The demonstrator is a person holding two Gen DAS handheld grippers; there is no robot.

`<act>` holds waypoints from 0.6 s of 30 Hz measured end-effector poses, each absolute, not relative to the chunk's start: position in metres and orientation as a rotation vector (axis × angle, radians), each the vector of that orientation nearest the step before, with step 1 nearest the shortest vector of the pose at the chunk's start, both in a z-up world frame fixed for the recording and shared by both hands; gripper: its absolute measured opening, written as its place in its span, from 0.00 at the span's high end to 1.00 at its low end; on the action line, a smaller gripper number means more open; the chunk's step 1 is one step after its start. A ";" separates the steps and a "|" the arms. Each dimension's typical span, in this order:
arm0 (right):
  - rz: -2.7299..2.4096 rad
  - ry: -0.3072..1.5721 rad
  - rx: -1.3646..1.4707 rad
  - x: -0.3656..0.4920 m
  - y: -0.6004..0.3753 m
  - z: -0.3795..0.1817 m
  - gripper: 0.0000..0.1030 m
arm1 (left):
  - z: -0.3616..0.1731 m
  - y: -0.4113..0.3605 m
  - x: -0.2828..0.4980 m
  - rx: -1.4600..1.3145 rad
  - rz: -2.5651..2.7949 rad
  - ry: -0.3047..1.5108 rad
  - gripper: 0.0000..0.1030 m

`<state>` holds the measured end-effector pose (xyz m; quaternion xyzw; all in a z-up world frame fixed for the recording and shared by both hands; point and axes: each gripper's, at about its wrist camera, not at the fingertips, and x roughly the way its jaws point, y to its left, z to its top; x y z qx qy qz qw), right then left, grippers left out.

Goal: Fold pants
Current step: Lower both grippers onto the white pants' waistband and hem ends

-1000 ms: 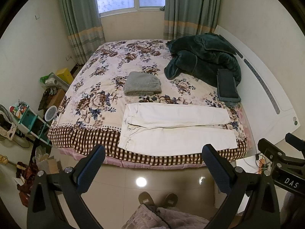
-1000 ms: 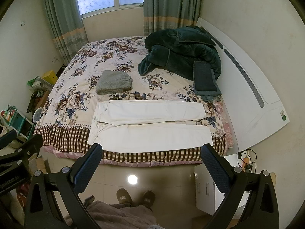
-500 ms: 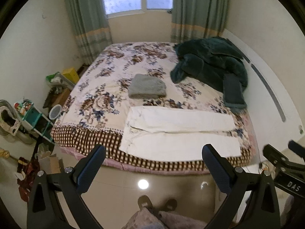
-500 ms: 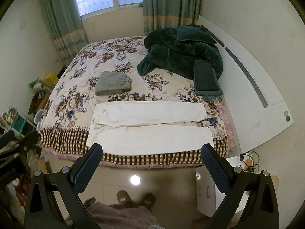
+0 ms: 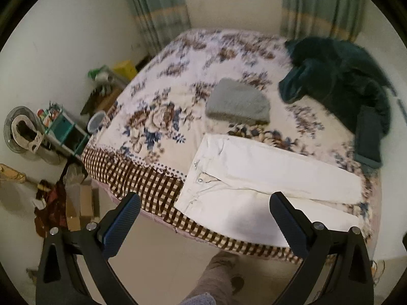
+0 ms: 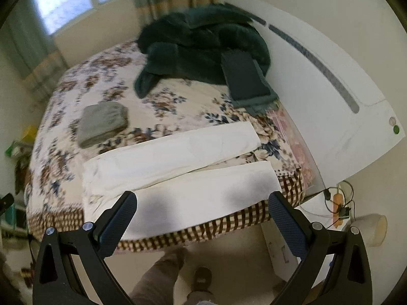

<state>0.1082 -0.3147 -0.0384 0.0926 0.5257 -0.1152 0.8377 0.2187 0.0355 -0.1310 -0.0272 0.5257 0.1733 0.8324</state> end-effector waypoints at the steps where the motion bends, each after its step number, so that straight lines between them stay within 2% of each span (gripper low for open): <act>1: -0.257 1.134 0.217 0.130 -0.320 -0.051 0.00 | -0.143 0.040 0.235 -0.068 0.374 1.137 0.00; 7: -0.389 1.267 0.318 0.273 -0.353 -0.159 0.00 | -0.252 0.065 0.363 -0.156 0.420 1.333 0.00; 18: -0.673 1.433 0.506 0.488 -0.411 -0.416 0.00 | -0.483 0.130 0.548 -0.465 0.647 1.590 0.00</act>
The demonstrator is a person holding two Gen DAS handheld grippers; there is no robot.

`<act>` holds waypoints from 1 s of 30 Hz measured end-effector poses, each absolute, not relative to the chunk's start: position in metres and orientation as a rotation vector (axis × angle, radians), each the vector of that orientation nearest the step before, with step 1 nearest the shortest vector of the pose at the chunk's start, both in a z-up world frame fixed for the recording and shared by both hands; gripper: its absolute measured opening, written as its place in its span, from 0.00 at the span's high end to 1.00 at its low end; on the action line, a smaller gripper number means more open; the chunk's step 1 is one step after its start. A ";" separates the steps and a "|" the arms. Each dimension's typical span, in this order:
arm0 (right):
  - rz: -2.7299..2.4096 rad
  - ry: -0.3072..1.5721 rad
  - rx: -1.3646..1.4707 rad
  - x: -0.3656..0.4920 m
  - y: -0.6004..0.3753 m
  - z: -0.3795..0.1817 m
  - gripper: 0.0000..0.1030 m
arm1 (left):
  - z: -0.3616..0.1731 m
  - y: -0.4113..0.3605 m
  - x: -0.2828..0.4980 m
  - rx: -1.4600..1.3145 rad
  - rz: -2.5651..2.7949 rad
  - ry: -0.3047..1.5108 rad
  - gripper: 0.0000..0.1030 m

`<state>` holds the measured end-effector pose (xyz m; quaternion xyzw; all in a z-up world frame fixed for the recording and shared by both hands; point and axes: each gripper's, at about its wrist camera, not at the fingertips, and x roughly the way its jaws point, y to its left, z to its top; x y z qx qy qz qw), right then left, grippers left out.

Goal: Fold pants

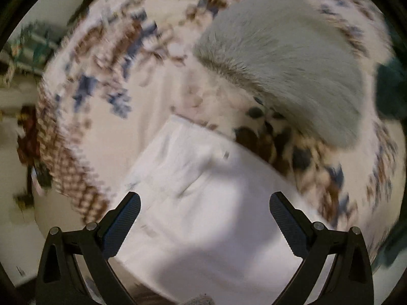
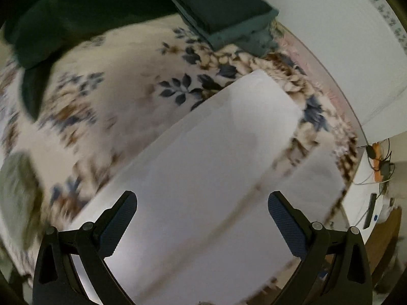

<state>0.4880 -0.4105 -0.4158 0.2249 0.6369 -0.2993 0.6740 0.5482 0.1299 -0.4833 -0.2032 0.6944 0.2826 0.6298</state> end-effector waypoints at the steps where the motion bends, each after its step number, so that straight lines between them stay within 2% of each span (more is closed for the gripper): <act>1: -0.691 1.440 0.505 0.500 -0.414 -0.434 0.00 | -0.502 0.135 0.557 -0.498 0.669 1.606 0.00; 5: -0.791 1.488 0.508 0.543 -0.434 -0.510 0.00 | -0.565 0.148 0.578 -0.584 0.749 1.667 0.00; 9: -0.867 1.535 0.523 0.556 -0.455 -0.554 0.00 | -0.597 0.153 0.573 -0.595 0.836 1.687 0.01; 11: -0.877 1.557 0.550 0.560 -0.462 -0.571 0.00 | -0.598 0.151 0.567 -0.600 0.824 1.662 0.05; 12: -0.873 1.569 0.572 0.559 -0.466 -0.578 0.04 | -0.594 0.149 0.564 -0.596 0.810 1.638 0.12; 13: -0.860 1.574 0.595 0.559 -0.468 -0.583 0.09 | -0.588 0.146 0.562 -0.586 0.784 1.609 0.25; 14: -0.848 1.573 0.610 0.558 -0.470 -0.585 0.13 | -0.582 0.142 0.560 -0.573 0.751 1.586 0.47; 15: -0.837 1.568 0.623 0.557 -0.472 -0.586 0.25 | -0.574 0.138 0.558 -0.564 0.718 1.566 0.65; 16: -0.824 1.561 0.630 0.556 -0.473 -0.586 0.41 | -0.565 0.135 0.555 -0.581 0.677 1.540 0.84; 17: -0.810 1.554 0.630 0.554 -0.475 -0.584 0.53 | -0.556 0.134 0.550 -0.597 0.658 1.518 0.87; 18: -0.800 1.539 0.637 0.550 -0.479 -0.582 0.80 | -0.548 0.134 0.546 -0.614 0.644 1.495 0.89; 19: -0.787 1.524 0.656 0.547 -0.480 -0.580 0.92 | -0.538 0.134 0.539 -0.643 0.626 1.464 0.91; 25: -0.678 1.403 0.671 0.514 -0.491 -0.539 0.96 | -0.461 0.124 0.494 -0.675 0.514 1.305 0.92; 30: -0.567 1.333 0.649 0.454 -0.499 -0.481 0.96 | -0.403 0.141 0.413 -0.727 0.429 1.166 0.92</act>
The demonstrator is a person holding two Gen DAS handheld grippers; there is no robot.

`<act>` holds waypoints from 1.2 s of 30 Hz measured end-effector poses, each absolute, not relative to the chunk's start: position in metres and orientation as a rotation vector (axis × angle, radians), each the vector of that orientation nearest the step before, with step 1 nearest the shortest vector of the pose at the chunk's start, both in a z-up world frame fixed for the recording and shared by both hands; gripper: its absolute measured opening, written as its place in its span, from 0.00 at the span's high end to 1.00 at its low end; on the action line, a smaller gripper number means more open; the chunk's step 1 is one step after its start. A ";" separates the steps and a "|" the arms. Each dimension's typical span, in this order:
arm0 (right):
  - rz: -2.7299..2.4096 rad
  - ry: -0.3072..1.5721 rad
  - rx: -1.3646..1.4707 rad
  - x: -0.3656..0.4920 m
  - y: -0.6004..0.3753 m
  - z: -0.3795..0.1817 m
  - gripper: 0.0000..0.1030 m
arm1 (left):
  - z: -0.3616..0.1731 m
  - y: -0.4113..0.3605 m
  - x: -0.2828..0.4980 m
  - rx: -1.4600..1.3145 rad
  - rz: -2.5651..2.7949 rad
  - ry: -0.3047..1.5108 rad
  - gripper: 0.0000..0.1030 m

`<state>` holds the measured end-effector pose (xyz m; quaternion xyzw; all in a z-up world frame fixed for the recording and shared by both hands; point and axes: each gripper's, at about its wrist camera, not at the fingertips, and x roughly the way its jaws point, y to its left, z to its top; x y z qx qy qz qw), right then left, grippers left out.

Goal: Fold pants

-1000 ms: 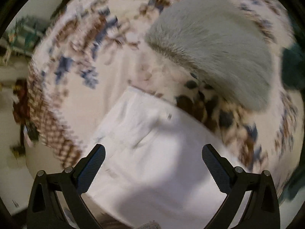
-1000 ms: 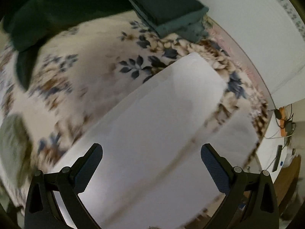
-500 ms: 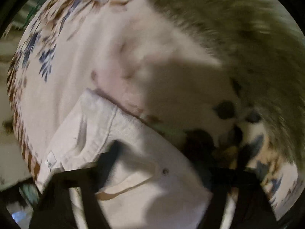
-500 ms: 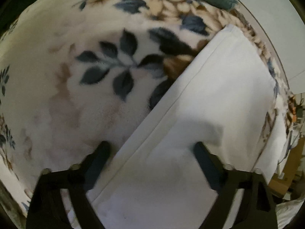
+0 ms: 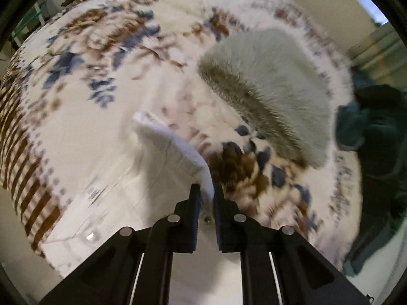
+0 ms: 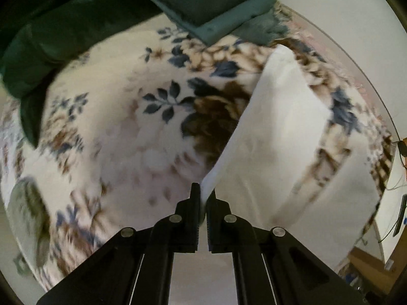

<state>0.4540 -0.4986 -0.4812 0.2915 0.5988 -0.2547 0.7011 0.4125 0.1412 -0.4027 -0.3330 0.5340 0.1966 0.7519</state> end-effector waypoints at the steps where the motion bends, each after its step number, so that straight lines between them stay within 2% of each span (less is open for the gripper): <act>1: -0.559 1.328 0.637 0.439 -0.497 -0.469 0.96 | -0.401 0.146 0.391 -0.755 0.418 1.142 0.92; 7: -0.574 1.345 0.567 0.323 -0.492 -0.443 0.96 | -0.420 0.148 0.288 -0.812 0.433 1.162 0.92; 13: -0.598 1.460 0.574 0.232 -0.500 -0.491 0.96 | -0.478 0.149 0.210 -0.821 0.514 1.275 0.92; 18: -0.612 1.504 0.572 0.195 -0.502 -0.523 0.96 | -0.522 0.154 0.182 -0.903 0.551 1.317 0.91; 25: -0.606 1.482 0.561 0.171 -0.507 -0.521 0.96 | -0.513 0.149 0.167 -0.846 0.527 1.313 0.91; 29: -0.593 1.521 0.572 0.161 -0.507 -0.539 0.95 | -0.525 0.160 0.161 -0.853 0.523 1.343 0.90; 32: -0.569 1.554 0.684 0.156 -0.524 -0.559 0.79 | -0.534 0.163 0.163 -0.827 0.547 1.382 0.87; 36: -0.623 1.401 0.878 0.131 -0.569 -0.538 0.60 | -0.504 0.151 0.169 -0.707 0.591 1.354 0.86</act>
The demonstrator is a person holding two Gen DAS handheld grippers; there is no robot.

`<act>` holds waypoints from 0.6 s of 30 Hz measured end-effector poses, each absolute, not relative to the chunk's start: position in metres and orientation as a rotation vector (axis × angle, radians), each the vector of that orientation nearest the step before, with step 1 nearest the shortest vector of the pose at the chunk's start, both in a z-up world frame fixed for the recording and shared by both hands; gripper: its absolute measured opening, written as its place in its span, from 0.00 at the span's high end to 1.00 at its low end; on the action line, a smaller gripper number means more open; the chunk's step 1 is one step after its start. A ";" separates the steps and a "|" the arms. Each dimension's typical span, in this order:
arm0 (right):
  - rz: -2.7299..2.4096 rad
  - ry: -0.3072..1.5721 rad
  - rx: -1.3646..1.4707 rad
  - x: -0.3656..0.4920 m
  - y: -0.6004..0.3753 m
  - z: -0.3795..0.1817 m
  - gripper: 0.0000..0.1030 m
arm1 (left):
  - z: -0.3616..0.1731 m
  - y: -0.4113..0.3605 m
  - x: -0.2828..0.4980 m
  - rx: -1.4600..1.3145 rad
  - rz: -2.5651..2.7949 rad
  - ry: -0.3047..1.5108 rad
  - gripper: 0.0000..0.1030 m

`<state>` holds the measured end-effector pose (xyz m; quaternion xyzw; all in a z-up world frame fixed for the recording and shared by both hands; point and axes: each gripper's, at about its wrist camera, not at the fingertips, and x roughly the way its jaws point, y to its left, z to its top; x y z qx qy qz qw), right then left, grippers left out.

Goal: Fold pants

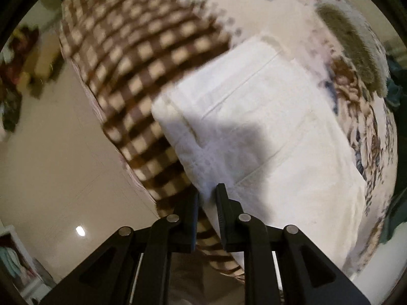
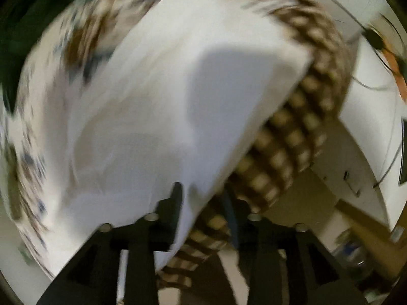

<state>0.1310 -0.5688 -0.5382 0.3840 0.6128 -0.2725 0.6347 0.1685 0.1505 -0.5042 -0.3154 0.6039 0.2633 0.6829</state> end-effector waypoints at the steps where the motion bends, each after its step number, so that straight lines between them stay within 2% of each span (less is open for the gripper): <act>1: -0.643 1.340 0.922 0.123 -0.584 -0.531 0.59 | -0.493 0.142 0.172 -0.651 0.594 1.338 0.78; 2: -0.667 1.300 0.944 0.118 -0.596 -0.526 0.59 | -0.484 0.133 0.177 -0.607 0.586 1.320 0.70; 3: -0.690 1.257 0.970 0.114 -0.611 -0.523 0.59 | -0.477 0.124 0.183 -0.582 0.565 1.305 0.66; 5: -0.711 1.202 1.024 0.112 -0.635 -0.524 0.59 | -0.468 0.100 0.200 -0.530 0.502 1.287 0.45; 7: -0.726 1.141 1.079 0.115 -0.657 -0.527 0.59 | -0.466 0.074 0.221 -0.485 0.427 1.269 0.36; 10: -0.765 1.116 1.071 0.126 -0.682 -0.539 0.59 | -0.473 0.037 0.248 -0.438 0.338 1.280 0.36; 11: -0.771 1.135 1.055 0.133 -0.688 -0.546 0.63 | -0.477 0.024 0.254 -0.433 0.310 1.287 0.36; 12: -0.791 1.152 1.030 0.138 -0.691 -0.548 0.92 | -0.481 0.011 0.262 -0.426 0.285 1.299 0.36; 13: -0.817 1.161 0.996 0.142 -0.692 -0.547 0.97 | -0.486 -0.002 0.268 -0.416 0.260 1.307 0.36; 16: -0.863 1.132 0.889 0.142 -0.685 -0.529 0.98 | -0.494 -0.041 0.284 -0.349 0.183 1.322 0.36; 18: -0.909 1.178 0.799 0.136 -0.679 -0.525 0.98 | -0.496 -0.063 0.290 -0.301 0.141 1.328 0.36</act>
